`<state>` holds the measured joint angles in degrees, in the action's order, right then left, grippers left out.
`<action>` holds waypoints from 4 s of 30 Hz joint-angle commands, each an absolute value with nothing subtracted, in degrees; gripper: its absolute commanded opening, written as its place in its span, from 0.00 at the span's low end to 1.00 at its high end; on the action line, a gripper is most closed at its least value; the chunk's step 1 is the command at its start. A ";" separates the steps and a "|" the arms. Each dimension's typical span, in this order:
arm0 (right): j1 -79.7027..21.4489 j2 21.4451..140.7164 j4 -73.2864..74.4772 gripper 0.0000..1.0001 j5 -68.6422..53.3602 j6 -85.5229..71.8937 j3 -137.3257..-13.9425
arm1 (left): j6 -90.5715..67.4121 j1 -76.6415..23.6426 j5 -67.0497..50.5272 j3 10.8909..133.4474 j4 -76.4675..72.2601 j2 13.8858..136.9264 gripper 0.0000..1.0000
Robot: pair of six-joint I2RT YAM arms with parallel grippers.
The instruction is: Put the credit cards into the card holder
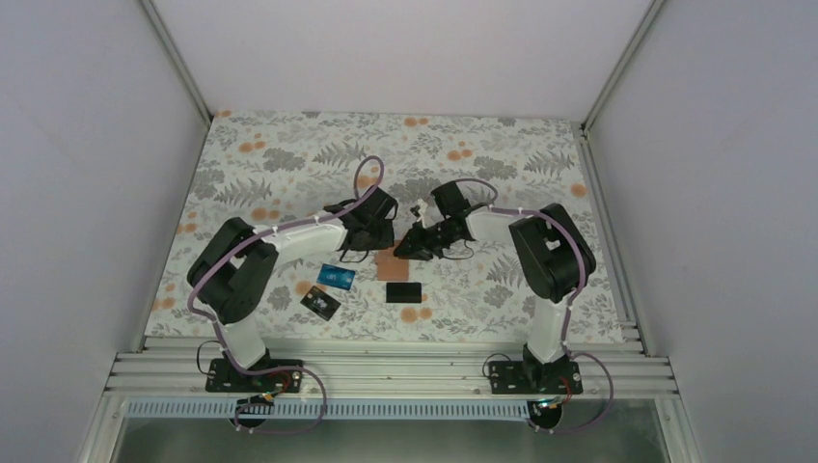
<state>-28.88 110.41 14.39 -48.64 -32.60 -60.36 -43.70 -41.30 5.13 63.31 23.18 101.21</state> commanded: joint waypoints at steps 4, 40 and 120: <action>-29.03 106.06 16.90 0.20 -49.43 -32.38 -62.65 | -40.08 -39.92 -1.06 61.03 17.35 103.36 0.12; -34.83 110.72 16.94 0.18 -43.50 -36.93 -65.01 | -39.41 -37.88 -4.21 56.12 12.88 101.85 0.05; -34.53 115.04 23.73 0.04 -34.78 -35.16 -67.21 | -39.37 -37.87 -3.98 54.76 12.55 101.70 0.02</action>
